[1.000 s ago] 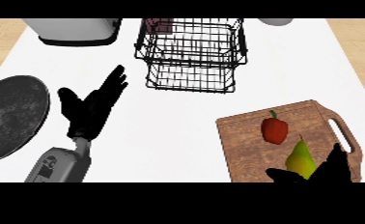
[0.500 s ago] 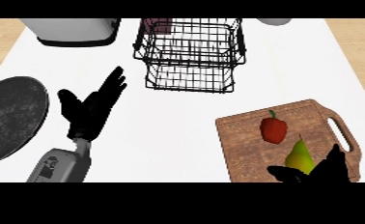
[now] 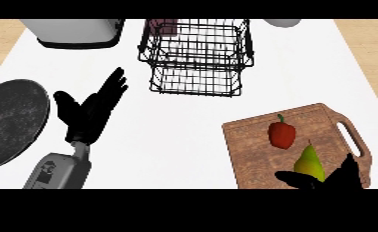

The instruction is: Pick the pear from the cutting board and place it in the tiered basket

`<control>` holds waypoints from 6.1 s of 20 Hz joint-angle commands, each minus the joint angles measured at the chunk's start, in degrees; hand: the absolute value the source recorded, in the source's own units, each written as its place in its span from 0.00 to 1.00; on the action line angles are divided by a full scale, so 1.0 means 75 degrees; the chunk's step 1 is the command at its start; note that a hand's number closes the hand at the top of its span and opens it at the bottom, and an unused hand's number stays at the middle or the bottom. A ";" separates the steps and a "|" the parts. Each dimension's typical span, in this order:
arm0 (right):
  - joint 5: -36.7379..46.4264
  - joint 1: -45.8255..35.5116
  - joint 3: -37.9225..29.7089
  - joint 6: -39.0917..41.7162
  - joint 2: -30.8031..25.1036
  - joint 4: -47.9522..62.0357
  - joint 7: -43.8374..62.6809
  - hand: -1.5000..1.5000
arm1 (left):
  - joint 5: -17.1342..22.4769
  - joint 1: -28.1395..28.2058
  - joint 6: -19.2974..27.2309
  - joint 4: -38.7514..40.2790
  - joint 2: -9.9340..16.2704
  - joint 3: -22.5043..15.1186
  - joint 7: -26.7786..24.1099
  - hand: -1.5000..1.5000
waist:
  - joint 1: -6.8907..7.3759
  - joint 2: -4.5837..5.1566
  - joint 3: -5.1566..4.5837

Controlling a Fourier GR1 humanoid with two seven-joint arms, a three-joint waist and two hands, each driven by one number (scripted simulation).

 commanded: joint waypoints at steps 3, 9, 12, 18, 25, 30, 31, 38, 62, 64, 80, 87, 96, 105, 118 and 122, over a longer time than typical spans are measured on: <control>-0.0535 -0.0005 0.0376 -0.0655 -0.0001 0.0832 0.0216 1.00 | -0.0290 0.0048 0.0206 -0.0070 -0.0367 -0.0055 0.0106 0.50 | 0.0013 0.0037 0.0055; -0.0273 -0.1128 -0.0096 -0.0903 -0.0003 0.2004 -0.0563 1.00 | -0.0076 -0.0086 -0.0274 0.0151 -0.0157 0.0246 0.0111 0.50 | 0.0067 0.0063 0.0054; 0.0031 -0.0983 -0.0077 -0.0627 -0.0005 0.1275 -0.0201 1.00 | -0.0355 0.0163 -0.0020 -0.0284 -0.0282 0.0023 0.0280 0.50 | 0.0052 0.0039 0.0051; 0.0616 -0.0486 0.1168 -0.0380 -0.0007 0.0961 -0.1126 1.00 | -0.0545 0.0317 -0.0046 -0.0272 -0.0324 -0.0036 0.0137 0.50 | 0.0086 0.0030 0.0049; 0.1060 -0.0450 0.3259 0.1691 -0.0695 0.0028 -0.2187 1.00 | -0.0279 0.0126 -0.0290 -0.0039 -0.0296 0.0184 0.0090 0.50 | 0.0074 0.0028 0.0041; 0.1549 -0.0144 0.4281 0.1835 -0.0025 -0.2148 -0.1143 1.00 | -0.0322 0.0173 -0.0157 -0.0223 -0.0291 0.0278 0.0417 0.50 | -0.0025 0.0000 0.0047; 0.1601 -0.0103 0.4410 0.2029 -0.0020 -0.2715 -0.0960 1.00 | -0.0445 0.0141 -0.0046 -0.0336 -0.0336 0.0209 0.0435 0.50 | -0.0039 -0.0006 0.0046; 0.2796 -0.1502 0.5150 0.3471 -0.0006 -0.5289 0.0149 1.00 | -0.0473 0.0213 -0.0188 -0.0065 -0.0464 0.0227 0.0120 0.50 | -0.0017 0.0013 0.0034; 0.0057 -0.9100 0.1005 0.5184 -0.0004 -0.1146 0.1175 1.00 | -0.0581 -0.0305 -0.0426 0.0115 -0.0538 0.0361 0.0257 0.50 | 0.0219 0.0073 0.0030; 0.0061 -0.9520 0.0630 0.4823 -0.0004 -0.0341 0.0984 1.00 | -0.0504 0.0038 -0.0496 -0.0053 -0.0482 0.0400 0.0210 0.50 | 0.0287 0.0071 0.0034; -0.0445 -1.1470 -0.0381 0.0356 -0.0002 0.5995 -0.1481 1.00 | -0.0667 -0.0153 -0.0544 -0.0173 -0.0678 0.0322 0.0391 0.50 | 0.0428 0.0144 0.0043; -0.2846 -1.1288 -0.0731 -0.1478 -0.0002 0.6840 -0.3370 0.00 | -0.0982 -0.0315 -0.0424 0.0055 -0.0893 0.0095 0.0231 0.50 | 0.0565 0.0203 0.0050; -0.3819 -1.2680 -0.0482 -0.3122 -0.0001 0.8520 -0.5085 0.00 | -0.0897 -0.0525 -0.0485 0.0136 -0.1051 0.0111 0.0352 0.50 | 0.0707 0.0234 0.0041; -0.3749 -1.2557 -0.1177 -0.5076 -0.0014 0.8671 -0.4546 0.00 | -0.0764 0.0267 -0.0591 -0.0092 -0.0628 0.0596 0.0132 0.50 | 0.0184 0.0040 0.0049; -0.4392 -0.9165 -0.0273 -0.1248 -0.1762 0.3933 -0.3485 0.00 | -0.0709 0.0676 -0.0401 -0.0345 -0.0648 0.0850 0.0254 0.50 | -0.0671 -0.0235 0.0067; -0.4861 -0.8180 -0.0200 -0.0173 -0.2400 0.2166 -0.2910 0.00 | -0.0646 0.0663 -0.0316 -0.0448 -0.0467 0.1071 0.0539 0.50 | -0.0835 -0.0283 0.0067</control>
